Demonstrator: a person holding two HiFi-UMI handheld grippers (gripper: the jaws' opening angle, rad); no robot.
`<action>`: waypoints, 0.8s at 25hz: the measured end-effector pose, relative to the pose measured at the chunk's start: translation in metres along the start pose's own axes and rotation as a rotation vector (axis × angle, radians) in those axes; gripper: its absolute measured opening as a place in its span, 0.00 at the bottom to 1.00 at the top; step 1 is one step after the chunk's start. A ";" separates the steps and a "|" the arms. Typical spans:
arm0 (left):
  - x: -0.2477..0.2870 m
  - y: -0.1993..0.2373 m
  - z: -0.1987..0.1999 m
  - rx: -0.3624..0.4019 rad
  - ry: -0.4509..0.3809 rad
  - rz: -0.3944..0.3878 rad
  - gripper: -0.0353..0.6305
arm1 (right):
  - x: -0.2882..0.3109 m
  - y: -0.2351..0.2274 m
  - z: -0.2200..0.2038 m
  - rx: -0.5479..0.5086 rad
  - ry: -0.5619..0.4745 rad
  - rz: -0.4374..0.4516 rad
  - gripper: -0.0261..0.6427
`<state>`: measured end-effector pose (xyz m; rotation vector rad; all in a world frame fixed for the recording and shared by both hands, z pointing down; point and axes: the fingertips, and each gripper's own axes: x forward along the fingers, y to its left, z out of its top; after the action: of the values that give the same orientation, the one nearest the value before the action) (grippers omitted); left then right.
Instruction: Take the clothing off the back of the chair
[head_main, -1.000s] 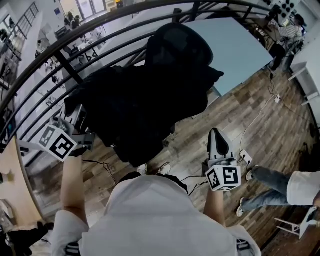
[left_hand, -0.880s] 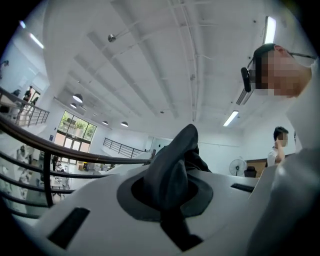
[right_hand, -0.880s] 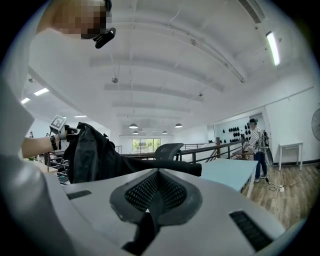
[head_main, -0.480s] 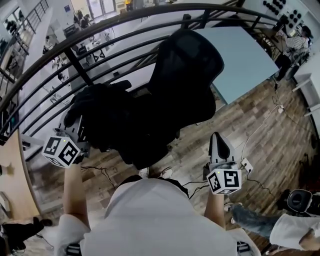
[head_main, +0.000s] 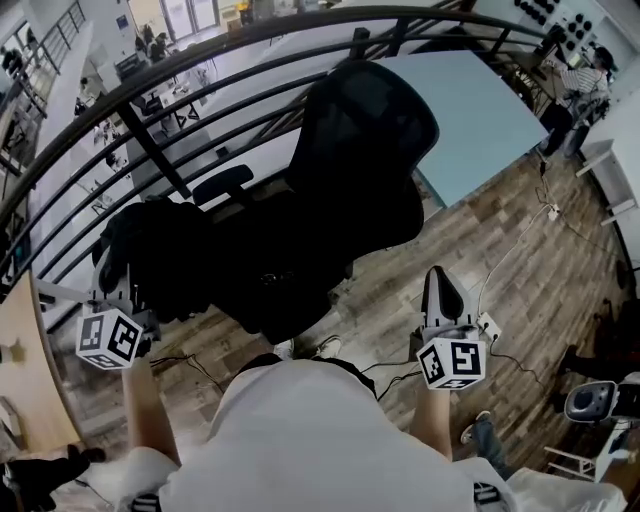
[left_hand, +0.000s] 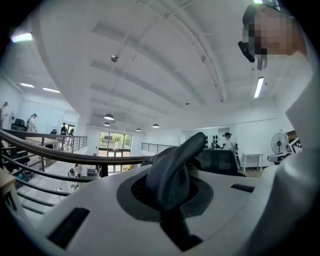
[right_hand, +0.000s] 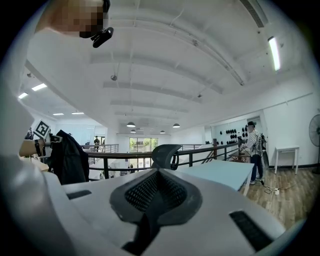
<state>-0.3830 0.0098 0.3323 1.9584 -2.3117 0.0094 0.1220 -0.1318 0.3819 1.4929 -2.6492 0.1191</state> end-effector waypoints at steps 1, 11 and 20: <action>0.001 0.002 0.000 -0.010 -0.006 0.003 0.12 | 0.000 -0.001 0.001 -0.003 -0.001 -0.003 0.07; 0.023 -0.012 -0.003 -0.068 -0.042 -0.030 0.12 | -0.002 -0.013 0.008 -0.010 -0.011 -0.051 0.07; 0.045 -0.038 0.007 -0.067 -0.072 -0.099 0.12 | -0.002 -0.026 0.010 -0.005 -0.010 -0.079 0.07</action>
<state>-0.3536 -0.0413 0.3265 2.0702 -2.2228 -0.1473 0.1448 -0.1447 0.3726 1.5978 -2.5922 0.0988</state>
